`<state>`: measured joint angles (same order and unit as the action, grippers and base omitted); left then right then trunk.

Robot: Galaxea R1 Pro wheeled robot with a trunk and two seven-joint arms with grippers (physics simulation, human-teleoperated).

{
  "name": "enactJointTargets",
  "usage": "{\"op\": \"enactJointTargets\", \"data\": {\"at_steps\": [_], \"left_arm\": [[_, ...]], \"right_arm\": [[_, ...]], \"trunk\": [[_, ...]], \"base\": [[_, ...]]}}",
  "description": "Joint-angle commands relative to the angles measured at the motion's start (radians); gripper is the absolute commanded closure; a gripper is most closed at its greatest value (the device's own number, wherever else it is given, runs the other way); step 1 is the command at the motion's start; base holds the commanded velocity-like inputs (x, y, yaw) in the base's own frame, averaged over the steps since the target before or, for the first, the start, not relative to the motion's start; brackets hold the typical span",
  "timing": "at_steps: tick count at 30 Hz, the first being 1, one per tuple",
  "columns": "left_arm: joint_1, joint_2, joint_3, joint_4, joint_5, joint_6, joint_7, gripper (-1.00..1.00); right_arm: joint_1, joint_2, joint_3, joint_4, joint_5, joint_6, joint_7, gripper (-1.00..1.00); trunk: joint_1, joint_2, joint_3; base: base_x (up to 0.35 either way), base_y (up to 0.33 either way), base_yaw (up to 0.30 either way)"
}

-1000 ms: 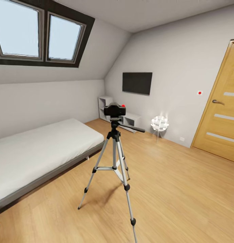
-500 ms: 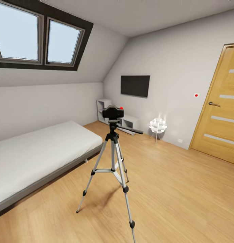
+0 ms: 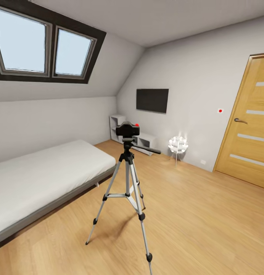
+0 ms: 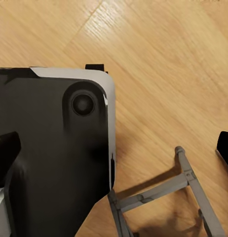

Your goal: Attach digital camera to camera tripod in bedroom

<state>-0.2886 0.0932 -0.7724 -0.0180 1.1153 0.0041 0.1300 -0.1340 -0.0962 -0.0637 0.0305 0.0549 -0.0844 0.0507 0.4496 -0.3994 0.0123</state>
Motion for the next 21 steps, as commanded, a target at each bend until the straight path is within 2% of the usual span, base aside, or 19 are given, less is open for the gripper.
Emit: {"op": "enactJointTargets", "data": {"at_steps": [1, 21], "left_arm": [[0.0, 0.0, -0.008, -0.002, 0.008, 0.0, 0.005, -1.0], [0.0, 0.0, -0.008, -0.002, 0.008, 0.0, 0.005, -1.0]], "right_arm": [[-0.001, 0.0, -0.007, 0.003, 0.006, -0.006, 0.003, -1.0], [-0.001, -0.004, -0.006, 0.002, 0.013, -0.011, 0.003, -1.0]], "trunk": [[0.0, -0.001, 0.001], [0.0, -0.001, 0.033]], "base": [[0.0, 0.0, 0.0], [0.0, 0.0, 0.0]]}}
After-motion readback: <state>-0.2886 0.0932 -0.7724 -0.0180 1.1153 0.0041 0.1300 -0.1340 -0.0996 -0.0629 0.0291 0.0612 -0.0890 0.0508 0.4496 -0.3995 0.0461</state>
